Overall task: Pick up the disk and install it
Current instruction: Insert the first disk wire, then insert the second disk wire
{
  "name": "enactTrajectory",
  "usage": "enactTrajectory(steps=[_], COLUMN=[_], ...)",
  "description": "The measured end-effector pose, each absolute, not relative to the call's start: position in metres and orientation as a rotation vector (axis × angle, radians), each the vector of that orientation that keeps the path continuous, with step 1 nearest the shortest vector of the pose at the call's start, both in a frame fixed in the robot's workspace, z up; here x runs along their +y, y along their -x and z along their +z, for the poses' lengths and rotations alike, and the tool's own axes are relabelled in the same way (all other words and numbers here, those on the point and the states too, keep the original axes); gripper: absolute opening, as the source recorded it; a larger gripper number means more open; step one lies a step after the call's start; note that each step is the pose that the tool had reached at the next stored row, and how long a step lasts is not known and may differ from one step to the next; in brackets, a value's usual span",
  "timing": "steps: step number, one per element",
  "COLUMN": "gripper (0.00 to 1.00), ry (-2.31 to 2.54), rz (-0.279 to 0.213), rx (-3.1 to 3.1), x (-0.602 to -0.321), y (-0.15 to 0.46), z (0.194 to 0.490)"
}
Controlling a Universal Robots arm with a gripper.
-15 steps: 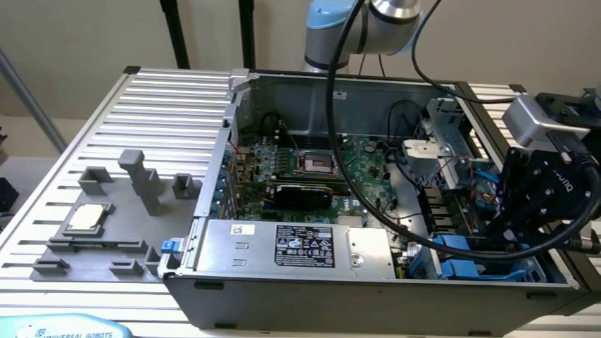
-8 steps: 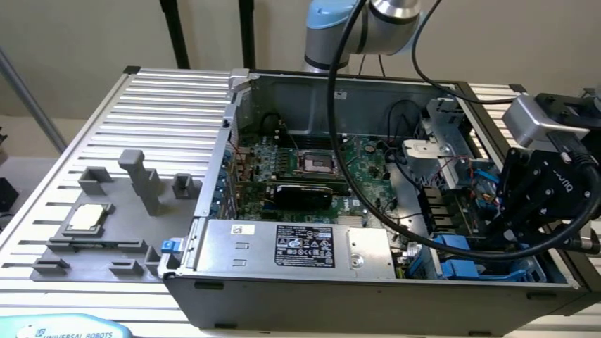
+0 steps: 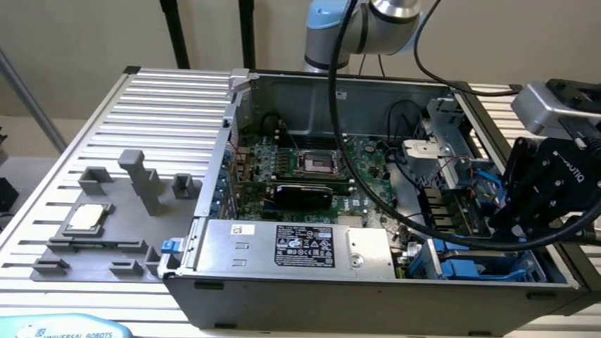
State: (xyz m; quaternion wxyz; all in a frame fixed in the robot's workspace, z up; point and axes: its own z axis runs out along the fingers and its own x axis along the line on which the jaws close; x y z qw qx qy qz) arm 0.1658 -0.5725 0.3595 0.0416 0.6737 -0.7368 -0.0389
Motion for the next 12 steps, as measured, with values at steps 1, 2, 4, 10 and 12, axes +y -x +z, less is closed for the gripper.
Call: enactTrajectory(steps=[1, 2, 4, 10, 12], gripper=[0.25, 0.25, 0.25, 0.25, 0.25], ry=[-2.062, -2.062, -2.062, -2.066, -2.067], rz=[-0.119, -0.119, -0.119, -0.112, -0.110], rx=[-2.255, -2.255, -2.256, -2.259, -2.261], x=[-0.573, -0.573, -0.572, -0.567, -0.563], y=[-0.166, -0.166, -0.165, -0.155, -0.152], z=[0.367, 0.372, 0.379, 0.383, 0.383])
